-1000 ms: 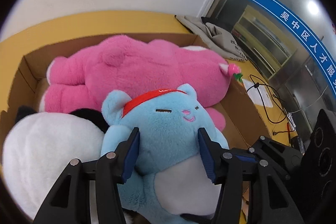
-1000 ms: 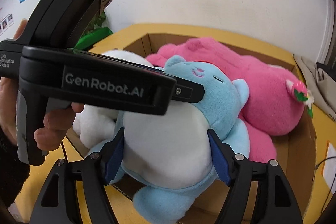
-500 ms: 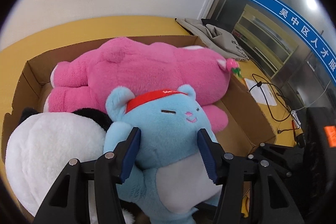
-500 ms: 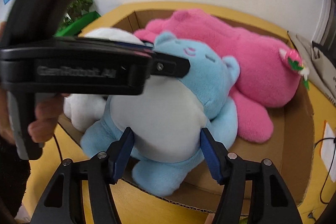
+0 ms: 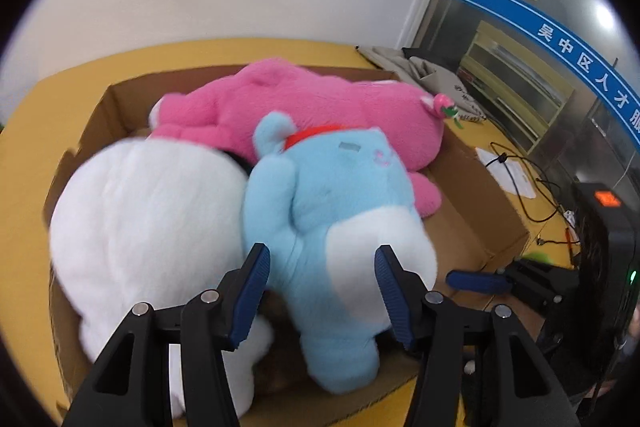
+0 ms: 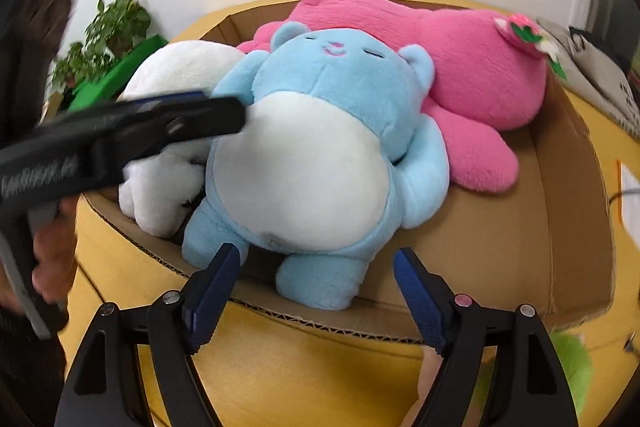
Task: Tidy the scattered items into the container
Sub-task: 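Lift the blue cat into the box beside the panda, open both grippers, then withdraw both grippers from the box toward the pig plush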
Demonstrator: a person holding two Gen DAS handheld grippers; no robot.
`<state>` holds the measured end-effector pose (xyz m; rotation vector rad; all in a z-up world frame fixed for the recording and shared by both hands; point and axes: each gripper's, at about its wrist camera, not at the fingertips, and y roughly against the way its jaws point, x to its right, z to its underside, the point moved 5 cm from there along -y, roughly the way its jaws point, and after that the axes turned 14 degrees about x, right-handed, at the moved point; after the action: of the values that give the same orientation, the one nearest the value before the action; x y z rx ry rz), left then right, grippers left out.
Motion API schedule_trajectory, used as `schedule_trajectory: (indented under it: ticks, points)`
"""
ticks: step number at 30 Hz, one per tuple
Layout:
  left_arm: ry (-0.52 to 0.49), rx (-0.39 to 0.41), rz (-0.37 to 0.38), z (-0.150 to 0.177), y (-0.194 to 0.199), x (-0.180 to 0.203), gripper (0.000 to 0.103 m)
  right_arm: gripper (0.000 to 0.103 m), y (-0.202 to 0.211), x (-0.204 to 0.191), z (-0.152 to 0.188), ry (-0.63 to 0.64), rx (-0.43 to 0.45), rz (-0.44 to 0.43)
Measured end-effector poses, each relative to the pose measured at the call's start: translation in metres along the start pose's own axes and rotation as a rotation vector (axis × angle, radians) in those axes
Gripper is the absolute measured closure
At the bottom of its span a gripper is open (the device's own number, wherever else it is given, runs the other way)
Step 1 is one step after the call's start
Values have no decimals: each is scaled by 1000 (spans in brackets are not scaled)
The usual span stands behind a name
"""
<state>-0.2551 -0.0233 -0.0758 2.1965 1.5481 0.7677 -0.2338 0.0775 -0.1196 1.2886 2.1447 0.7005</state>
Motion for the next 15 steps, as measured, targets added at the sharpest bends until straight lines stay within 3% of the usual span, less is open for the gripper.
schedule_trajectory:
  ticks: [6, 11, 13, 15]
  points:
    - [51, -31, -39, 29, 18, -17, 49, 20, 28, -15, 18, -2, 32, 36]
    - [52, 47, -85, 30, 55, -13, 49, 15, 50, -15, 21, 6, 73, 98]
    - [-6, 79, -111, 29, 75, 0, 43, 6, 62, -17, 18, 1, 116, 93]
    - [-51, 108, -143, 28, 92, 11, 31, 4, 84, -18, 14, 6, 178, 120]
